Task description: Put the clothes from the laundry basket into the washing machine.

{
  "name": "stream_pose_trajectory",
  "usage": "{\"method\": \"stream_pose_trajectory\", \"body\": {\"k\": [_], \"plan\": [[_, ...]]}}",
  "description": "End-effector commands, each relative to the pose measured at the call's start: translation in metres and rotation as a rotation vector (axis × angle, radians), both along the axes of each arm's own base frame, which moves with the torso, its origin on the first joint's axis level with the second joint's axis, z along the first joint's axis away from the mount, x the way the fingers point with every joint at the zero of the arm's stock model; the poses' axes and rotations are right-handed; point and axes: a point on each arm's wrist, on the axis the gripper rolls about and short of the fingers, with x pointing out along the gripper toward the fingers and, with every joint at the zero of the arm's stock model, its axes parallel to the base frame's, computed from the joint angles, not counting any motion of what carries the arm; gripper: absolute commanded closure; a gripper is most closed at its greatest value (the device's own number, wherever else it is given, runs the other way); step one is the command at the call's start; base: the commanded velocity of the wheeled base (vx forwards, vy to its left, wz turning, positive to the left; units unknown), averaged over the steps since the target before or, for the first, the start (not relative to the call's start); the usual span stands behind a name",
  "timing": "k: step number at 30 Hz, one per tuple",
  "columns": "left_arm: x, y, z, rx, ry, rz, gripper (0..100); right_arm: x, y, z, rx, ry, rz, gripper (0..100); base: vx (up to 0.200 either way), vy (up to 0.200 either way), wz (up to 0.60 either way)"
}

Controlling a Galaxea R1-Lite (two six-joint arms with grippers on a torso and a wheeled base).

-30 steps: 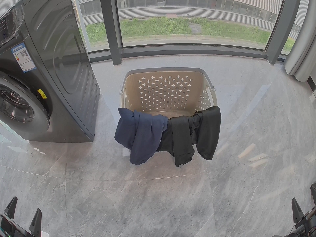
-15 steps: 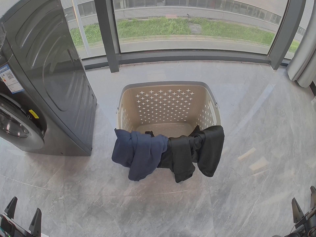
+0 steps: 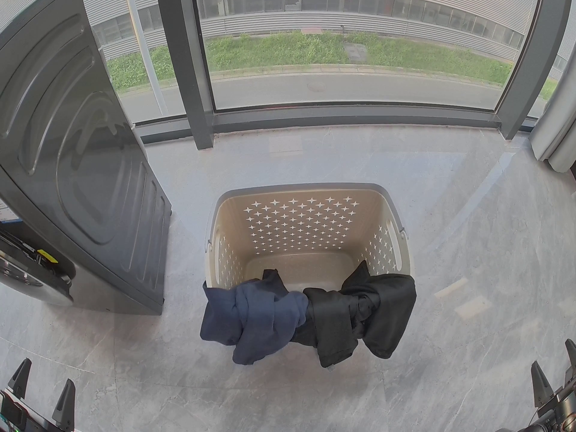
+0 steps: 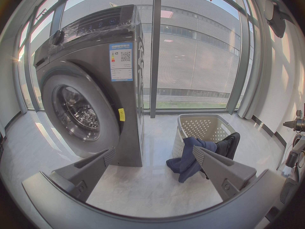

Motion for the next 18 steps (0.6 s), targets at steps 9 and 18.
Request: {"method": "stream_pose_trajectory", "body": {"k": [9, 18], "plan": [[0.0004, 0.0000, -0.0047, 0.000, 0.006, 0.001, 0, 0.0003, 0.0000, -0.0048, 0.000, 0.005, 0.000, 0, 0.000, -0.133, 0.00], [0.0004, 0.0000, -0.0047, 0.000, 0.006, 0.001, 0, 0.0003, 0.0000, -0.0048, 0.000, 0.005, 0.000, 0, 0.000, -0.067, 0.00]]}}
